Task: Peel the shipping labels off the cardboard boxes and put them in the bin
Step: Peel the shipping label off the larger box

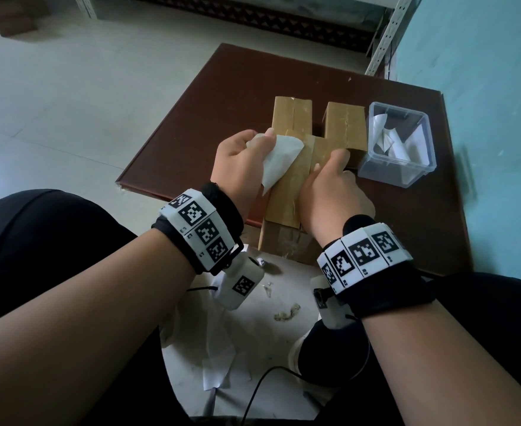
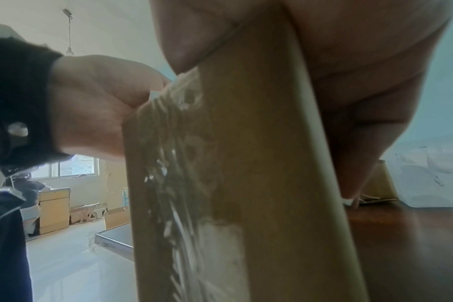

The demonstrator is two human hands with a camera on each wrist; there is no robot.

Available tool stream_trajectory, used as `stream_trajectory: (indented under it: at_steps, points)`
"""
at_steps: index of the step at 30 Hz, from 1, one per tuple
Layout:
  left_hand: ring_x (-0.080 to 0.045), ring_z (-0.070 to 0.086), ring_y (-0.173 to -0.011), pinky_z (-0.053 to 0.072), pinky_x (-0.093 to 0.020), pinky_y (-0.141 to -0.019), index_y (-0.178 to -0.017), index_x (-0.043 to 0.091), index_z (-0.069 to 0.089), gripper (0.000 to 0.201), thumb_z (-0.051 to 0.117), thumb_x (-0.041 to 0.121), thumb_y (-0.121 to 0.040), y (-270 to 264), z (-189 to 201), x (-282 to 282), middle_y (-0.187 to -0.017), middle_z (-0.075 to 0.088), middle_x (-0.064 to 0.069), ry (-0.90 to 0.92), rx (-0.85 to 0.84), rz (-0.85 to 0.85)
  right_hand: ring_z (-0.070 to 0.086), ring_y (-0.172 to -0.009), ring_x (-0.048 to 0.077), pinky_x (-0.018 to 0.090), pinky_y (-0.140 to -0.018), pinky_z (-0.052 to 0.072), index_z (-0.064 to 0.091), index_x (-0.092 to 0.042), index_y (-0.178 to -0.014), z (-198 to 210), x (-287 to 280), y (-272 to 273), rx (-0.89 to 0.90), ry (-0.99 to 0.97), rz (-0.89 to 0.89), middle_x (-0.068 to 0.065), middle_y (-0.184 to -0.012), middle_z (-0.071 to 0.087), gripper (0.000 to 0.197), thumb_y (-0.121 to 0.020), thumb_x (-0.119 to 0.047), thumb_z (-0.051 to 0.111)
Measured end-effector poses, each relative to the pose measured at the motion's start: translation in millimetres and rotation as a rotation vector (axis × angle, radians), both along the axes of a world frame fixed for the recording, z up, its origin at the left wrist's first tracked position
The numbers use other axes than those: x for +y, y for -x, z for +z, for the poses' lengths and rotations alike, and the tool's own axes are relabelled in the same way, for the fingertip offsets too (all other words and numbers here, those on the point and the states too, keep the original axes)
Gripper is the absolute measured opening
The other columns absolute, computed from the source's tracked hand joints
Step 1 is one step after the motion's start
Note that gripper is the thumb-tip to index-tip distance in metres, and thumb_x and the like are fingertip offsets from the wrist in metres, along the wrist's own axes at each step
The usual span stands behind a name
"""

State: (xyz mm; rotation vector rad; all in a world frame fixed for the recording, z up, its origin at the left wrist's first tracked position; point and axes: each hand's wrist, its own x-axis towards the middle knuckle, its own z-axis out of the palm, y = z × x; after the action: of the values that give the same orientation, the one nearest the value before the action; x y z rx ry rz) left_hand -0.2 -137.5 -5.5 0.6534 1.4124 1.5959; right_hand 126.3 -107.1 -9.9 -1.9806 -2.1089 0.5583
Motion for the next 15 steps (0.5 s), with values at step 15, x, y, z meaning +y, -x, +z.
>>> stream_trajectory:
  at_steps: [15]
  points:
    - [-0.03, 0.058, -0.08, 0.05, -0.047, -0.074, -0.078, 0.009, 0.063, 0.027, 0.064, 0.028, -0.097, 2.2, 1.5, -1.7, -0.084, 0.057, -0.016, -0.023, -0.024, -0.018, 0.061, -0.09, 0.037, 0.043, -0.072, 0.036, 0.03, -0.014, -0.146, -5.5, 2.7, 1.0, 0.011, -0.031, -0.017, 0.014, -0.126, 0.06, 0.038, -0.115, -0.034, 0.024]
